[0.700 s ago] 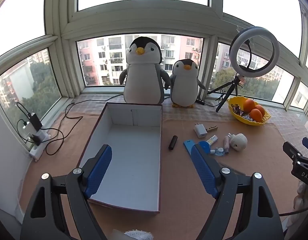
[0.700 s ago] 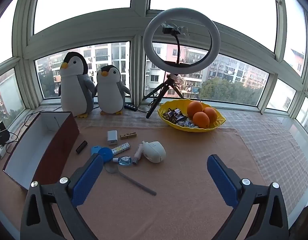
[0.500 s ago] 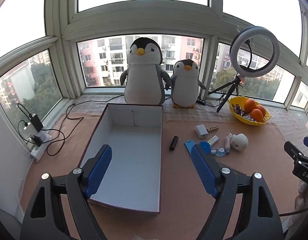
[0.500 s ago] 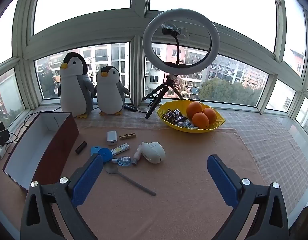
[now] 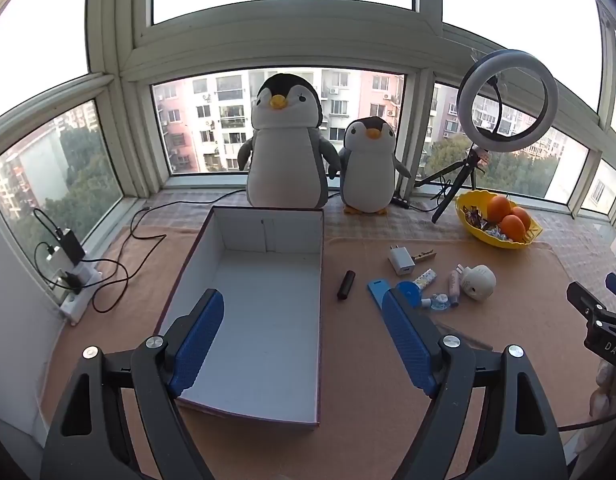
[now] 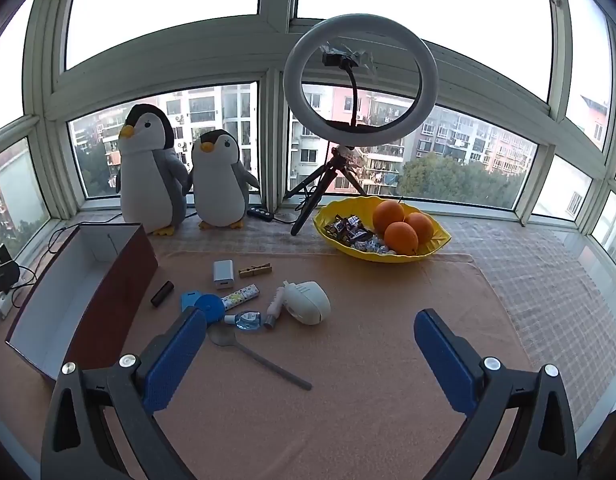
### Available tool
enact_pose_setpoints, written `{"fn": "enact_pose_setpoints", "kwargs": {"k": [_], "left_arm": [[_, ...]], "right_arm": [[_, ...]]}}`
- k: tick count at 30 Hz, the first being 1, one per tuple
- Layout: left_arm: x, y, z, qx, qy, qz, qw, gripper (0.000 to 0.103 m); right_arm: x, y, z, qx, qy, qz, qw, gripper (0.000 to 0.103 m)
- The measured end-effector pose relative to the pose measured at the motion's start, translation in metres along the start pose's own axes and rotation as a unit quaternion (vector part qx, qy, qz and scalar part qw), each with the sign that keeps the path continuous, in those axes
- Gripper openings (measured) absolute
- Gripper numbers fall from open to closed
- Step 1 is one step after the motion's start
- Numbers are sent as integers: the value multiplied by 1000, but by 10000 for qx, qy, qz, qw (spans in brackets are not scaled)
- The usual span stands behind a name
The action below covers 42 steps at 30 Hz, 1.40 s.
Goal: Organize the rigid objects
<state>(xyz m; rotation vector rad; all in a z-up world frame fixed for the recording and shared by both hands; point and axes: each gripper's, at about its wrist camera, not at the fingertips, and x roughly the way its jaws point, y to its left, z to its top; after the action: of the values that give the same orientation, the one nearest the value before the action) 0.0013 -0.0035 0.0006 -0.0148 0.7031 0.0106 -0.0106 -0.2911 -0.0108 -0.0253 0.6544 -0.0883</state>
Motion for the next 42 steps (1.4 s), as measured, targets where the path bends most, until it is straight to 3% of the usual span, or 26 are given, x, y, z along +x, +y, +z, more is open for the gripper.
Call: {"fn": "enact_pose_setpoints", "kwargs": {"k": [42], "left_arm": [[0,3,-1,19,11,-22,10000,82]], "right_arm": [[-2,0,-1,15,19,9,10000,103]]}}
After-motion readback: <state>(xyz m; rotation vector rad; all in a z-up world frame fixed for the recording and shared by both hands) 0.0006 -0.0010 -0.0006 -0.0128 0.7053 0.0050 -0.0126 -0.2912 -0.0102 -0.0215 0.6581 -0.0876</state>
